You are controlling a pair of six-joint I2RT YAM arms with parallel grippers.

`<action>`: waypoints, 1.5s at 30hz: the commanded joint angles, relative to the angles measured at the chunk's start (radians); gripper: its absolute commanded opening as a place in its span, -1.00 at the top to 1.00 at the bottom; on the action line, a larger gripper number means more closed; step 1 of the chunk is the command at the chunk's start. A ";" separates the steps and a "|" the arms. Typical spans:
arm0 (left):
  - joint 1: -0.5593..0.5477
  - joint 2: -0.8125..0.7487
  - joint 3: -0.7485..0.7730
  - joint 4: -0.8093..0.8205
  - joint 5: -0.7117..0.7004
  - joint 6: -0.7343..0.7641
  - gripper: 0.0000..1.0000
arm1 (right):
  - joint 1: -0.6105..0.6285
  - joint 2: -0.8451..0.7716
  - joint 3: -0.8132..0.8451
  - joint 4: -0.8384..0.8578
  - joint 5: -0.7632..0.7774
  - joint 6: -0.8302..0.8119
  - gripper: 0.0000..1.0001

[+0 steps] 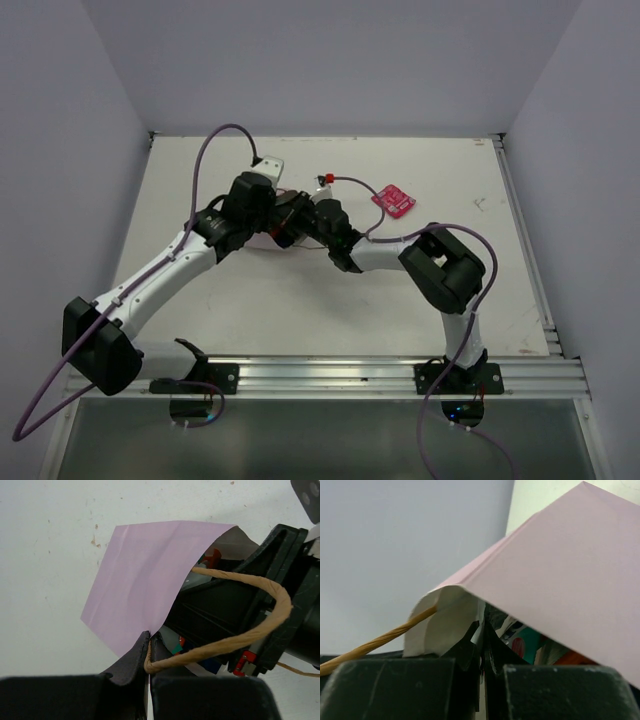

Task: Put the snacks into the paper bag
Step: Place the snack in the paper bag, then move the snack to the center of the board.

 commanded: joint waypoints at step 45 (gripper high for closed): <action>-0.008 -0.039 -0.034 0.101 -0.136 0.026 1.00 | -0.216 -0.707 -0.168 -1.236 0.535 -0.574 -0.14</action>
